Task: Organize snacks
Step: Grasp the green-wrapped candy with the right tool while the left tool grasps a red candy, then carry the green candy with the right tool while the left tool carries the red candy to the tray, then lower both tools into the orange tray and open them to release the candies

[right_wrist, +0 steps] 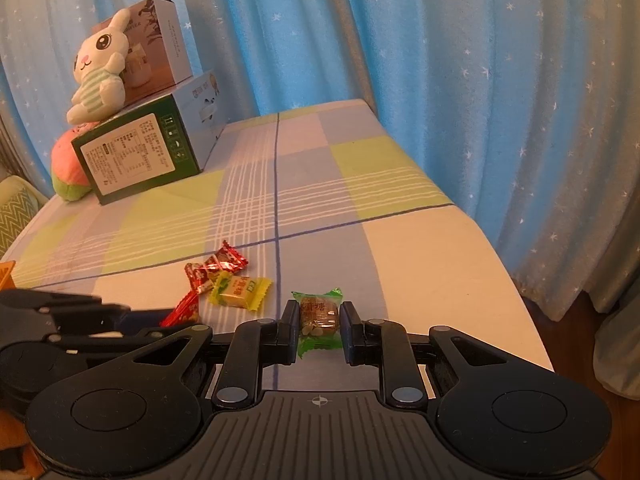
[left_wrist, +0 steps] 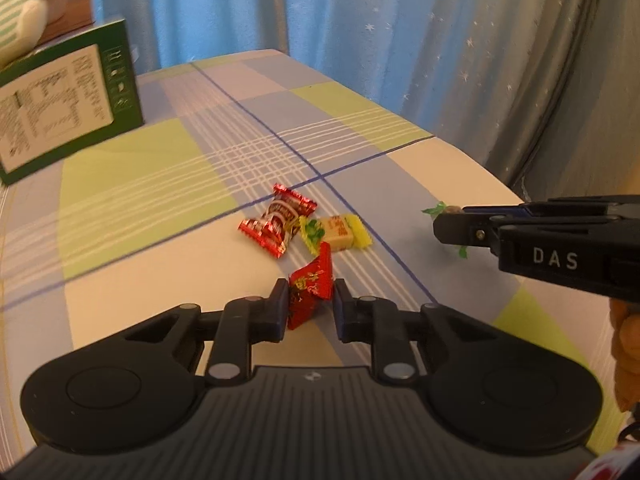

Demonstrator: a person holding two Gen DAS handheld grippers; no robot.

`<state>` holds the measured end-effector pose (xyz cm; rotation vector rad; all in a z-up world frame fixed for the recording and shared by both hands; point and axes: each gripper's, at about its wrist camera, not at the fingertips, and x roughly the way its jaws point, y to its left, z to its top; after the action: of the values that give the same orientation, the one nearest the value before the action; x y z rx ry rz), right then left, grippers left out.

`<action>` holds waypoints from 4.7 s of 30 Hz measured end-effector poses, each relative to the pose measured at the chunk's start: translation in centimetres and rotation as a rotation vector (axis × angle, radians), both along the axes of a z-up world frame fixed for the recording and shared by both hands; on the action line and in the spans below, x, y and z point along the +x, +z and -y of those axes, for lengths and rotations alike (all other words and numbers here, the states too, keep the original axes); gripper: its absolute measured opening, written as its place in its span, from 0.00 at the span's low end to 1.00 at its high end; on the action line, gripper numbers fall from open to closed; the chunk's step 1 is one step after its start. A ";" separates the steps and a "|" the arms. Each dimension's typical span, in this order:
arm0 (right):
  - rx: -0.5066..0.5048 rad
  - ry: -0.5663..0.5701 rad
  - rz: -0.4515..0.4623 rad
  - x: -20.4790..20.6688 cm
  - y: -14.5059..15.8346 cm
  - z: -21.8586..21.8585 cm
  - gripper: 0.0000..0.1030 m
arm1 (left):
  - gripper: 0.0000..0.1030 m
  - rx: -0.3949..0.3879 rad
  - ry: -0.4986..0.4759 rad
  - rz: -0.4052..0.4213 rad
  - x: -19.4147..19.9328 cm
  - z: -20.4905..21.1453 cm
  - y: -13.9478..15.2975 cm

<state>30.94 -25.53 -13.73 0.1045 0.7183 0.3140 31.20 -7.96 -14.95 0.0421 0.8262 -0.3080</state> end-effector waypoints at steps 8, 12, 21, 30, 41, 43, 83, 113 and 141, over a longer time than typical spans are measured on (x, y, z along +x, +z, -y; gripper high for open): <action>0.002 0.025 0.013 -2.2 1.1 -1.1 0.21 | 0.19 -0.036 0.063 -0.002 -3.2 -1.7 1.7; 0.007 0.033 0.019 -4.3 1.9 -1.8 0.21 | 0.19 -0.055 0.103 -0.002 -5.2 -2.6 2.9; 0.022 0.035 0.008 -10.5 3.3 -3.4 0.21 | 0.19 -0.093 0.182 -0.004 -11.3 -5.3 5.9; 0.052 0.024 -0.032 -16.8 4.8 -4.8 0.21 | 0.19 -0.112 0.242 0.002 -17.4 -8.1 8.9; 0.040 0.054 -0.020 -22.8 7.4 -6.9 0.21 | 0.19 -0.121 0.280 0.037 -23.3 -10.5 12.0; 0.036 0.064 -0.010 -23.5 7.9 -7.4 0.21 | 0.19 -0.124 0.285 0.043 -24.2 -10.8 12.4; 0.018 0.320 0.044 -25.6 10.6 -19.3 0.21 | 0.19 -0.104 0.497 0.086 -30.2 -22.2 14.9; 0.015 0.471 -0.007 -19.2 8.1 -30.6 0.21 | 0.19 -0.054 0.570 0.018 -25.3 -30.7 11.7; 0.040 0.465 -0.060 -14.8 6.0 -33.4 0.21 | 0.24 0.012 0.529 -0.004 -22.1 -33.6 9.6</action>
<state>16.13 7.87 -7.73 -0.0173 0.7930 0.7724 9.09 25.67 -5.35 -0.1647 0.8124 0.1950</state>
